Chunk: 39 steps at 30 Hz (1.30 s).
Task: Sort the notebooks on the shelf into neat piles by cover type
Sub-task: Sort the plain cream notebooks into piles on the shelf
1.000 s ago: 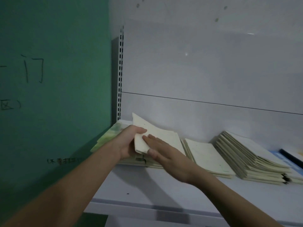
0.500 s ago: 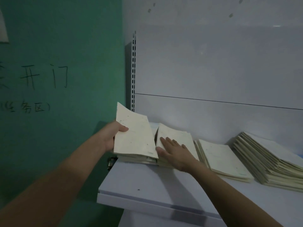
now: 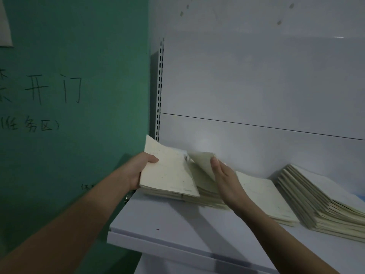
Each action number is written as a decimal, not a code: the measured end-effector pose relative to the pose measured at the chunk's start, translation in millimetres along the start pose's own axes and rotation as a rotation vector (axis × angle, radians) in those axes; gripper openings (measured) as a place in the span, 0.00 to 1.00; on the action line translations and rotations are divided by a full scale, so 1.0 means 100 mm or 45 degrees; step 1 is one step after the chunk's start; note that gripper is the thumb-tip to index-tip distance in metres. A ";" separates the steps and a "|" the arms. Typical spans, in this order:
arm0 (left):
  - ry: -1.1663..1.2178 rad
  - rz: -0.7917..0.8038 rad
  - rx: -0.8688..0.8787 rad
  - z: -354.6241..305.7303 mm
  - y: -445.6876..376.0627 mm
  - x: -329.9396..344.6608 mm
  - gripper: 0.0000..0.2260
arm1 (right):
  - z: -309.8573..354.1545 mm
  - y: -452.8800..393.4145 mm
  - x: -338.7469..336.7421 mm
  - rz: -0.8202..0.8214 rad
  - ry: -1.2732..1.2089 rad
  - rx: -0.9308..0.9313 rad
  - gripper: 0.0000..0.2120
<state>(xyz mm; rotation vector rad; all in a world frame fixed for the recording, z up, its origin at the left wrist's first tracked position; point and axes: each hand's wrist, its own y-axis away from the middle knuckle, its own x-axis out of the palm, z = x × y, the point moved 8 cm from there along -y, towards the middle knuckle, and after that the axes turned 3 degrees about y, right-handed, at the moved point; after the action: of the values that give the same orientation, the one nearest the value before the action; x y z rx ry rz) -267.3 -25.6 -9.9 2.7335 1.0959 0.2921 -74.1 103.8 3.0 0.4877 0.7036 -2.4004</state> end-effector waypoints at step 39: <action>0.219 0.176 0.078 -0.05 -0.08 0.32 0.14 | 0.28 0.06 -0.06 -0.253 0.239 -0.208 0.19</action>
<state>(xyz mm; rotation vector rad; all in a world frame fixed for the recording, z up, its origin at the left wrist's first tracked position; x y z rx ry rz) -251.3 2.6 -3.8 2.8891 0.9706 0.5315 -70.8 85.3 25.7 0.6044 1.0663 -2.4733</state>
